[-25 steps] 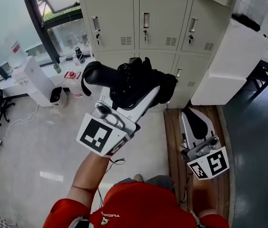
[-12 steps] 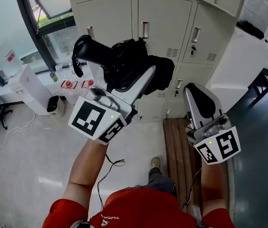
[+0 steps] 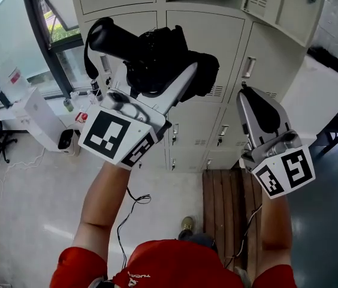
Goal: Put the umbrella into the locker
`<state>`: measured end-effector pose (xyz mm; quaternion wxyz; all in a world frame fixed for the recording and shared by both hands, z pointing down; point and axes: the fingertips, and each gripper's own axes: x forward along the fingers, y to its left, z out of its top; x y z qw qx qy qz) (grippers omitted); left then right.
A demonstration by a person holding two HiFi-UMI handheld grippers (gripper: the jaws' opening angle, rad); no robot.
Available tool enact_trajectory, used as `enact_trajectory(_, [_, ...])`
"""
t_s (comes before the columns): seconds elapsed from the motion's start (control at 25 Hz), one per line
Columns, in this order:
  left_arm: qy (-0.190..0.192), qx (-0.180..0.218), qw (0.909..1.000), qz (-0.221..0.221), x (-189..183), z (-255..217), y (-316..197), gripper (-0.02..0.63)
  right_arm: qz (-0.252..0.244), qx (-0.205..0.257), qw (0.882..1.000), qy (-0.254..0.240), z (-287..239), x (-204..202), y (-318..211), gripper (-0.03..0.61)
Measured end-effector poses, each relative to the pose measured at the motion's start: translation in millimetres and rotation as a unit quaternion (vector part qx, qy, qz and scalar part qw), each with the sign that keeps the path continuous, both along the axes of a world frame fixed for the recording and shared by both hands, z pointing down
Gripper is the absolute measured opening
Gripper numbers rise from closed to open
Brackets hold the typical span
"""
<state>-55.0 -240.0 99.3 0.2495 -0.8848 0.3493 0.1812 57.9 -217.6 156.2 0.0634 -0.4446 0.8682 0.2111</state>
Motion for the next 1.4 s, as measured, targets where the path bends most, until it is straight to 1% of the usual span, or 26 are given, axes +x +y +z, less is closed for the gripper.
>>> enact_trajectory(0.16, [-0.005, 0.036, 0.9992, -0.017, 25, -29, -26, 0.236, -0.01, 0.009, 1.0, 0.01, -9, 22, -21, 0.018])
enact_trajectory(0.28, [-0.016, 0.064, 0.9973, -0.033, 44, -50, -43, 0.236, -0.017, 0.014, 1.0, 0.012, -16, 39, -35, 0.025])
enact_trajectory(0.4, [-0.027, 0.082, 0.995, -0.051, 58, -63, -62, 0.236, -0.028, 0.023, 0.999, 0.016, -26, 51, -46, 0.034])
enact_trajectory(0.64, [-0.062, 0.12, 0.9876, -0.08, 78, -89, -90, 0.236, -0.043, 0.034, 0.998, 0.014, -29, 61, -60, 0.038])
enact_trajectory(0.8, [-0.069, 0.141, 0.9832, -0.092, 83, -113, -116, 0.238, -0.036, 0.029, 0.999, 0.029, -20, 63, -67, 0.038])
enact_trajectory(0.88, [-0.074, 0.156, 0.9795, -0.104, 83, -123, -130, 0.238, -0.029, 0.025, 0.998, 0.043, -15, 62, -71, 0.038])
enact_trajectory(1.0, [-0.093, 0.177, 0.9723, -0.122, 87, -134, -152, 0.238, -0.018, 0.024, 0.997, 0.066, -9, 58, -77, 0.042])
enact_trajectory(1.08, [-0.112, 0.188, 0.9665, -0.134, 91, -139, -168, 0.238, -0.013, 0.026, 0.996, 0.079, -7, 55, -80, 0.043])
enact_trajectory(1.16, [-0.14, 0.199, 0.9586, -0.148, 98, -142, -188, 0.238, -0.009, 0.028, 0.996, 0.087, -5, 52, -83, 0.043])
enact_trajectory(1.24, [-0.166, 0.201, 0.9519, -0.161, 103, -143, -210, 0.238, -0.005, 0.028, 0.995, 0.092, -2, 49, -87, 0.043])
enact_trajectory(1.4, [-0.196, 0.186, 0.946, -0.179, 106, -144, -251, 0.238, 0.0, 0.028, 0.995, 0.092, 4, 48, -95, 0.043])
